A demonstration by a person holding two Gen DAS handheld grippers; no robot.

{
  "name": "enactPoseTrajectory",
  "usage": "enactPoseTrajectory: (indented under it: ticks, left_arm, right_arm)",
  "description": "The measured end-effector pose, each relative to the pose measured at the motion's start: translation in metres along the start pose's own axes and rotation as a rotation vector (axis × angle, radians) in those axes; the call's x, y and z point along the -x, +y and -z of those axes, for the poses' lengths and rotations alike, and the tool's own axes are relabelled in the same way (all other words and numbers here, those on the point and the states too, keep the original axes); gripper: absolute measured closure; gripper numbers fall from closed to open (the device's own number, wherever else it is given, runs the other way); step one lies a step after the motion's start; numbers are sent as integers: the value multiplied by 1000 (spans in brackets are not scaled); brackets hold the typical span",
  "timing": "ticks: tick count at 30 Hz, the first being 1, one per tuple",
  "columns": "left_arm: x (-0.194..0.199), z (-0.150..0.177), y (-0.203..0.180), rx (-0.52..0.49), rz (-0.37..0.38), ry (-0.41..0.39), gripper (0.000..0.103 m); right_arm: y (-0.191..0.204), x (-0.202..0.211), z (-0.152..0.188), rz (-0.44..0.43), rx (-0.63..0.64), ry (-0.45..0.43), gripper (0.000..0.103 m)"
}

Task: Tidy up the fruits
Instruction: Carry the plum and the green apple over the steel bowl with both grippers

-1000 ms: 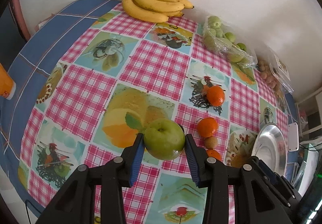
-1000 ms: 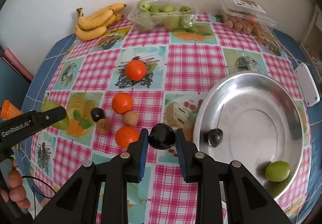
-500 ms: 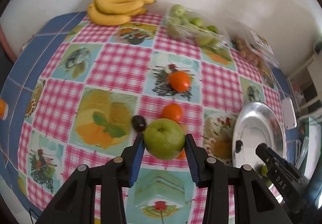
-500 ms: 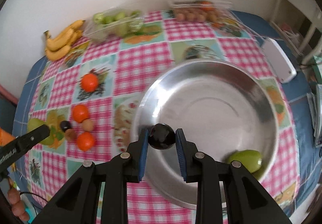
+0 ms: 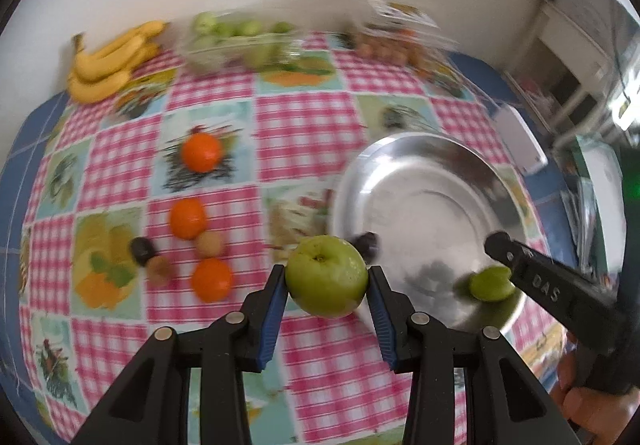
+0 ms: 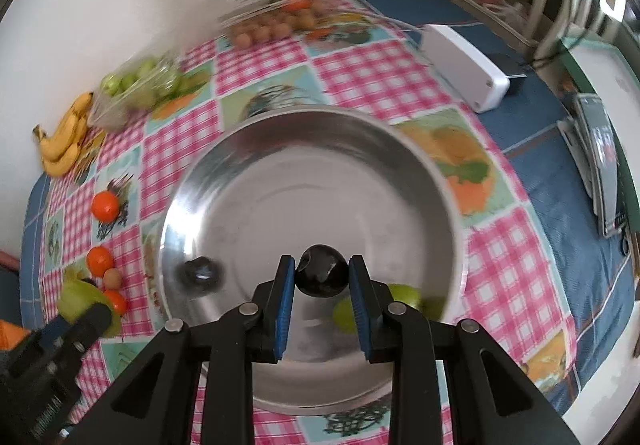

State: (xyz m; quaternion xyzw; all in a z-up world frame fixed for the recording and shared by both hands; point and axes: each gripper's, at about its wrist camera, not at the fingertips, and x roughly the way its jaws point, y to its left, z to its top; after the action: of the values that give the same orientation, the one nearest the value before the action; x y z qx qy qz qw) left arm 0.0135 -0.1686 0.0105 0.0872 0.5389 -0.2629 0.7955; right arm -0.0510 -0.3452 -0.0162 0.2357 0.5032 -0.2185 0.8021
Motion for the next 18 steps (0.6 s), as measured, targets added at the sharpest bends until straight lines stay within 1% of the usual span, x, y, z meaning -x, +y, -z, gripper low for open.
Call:
enactPoseTrajectory:
  ticks: [4, 8, 18]
  left_arm:
    - [-8, 5, -24, -62, 27, 3, 60]
    - [-18, 10, -40, -122, 4, 6, 60]
    - [-35, 10, -42, -133, -5, 11, 60]
  right_arm:
    - [-10, 2, 0, 16, -15, -1, 74]
    - [-8, -1, -1, 8, -6, 8, 74]
    - [-2, -7, 0, -5, 16, 24, 74]
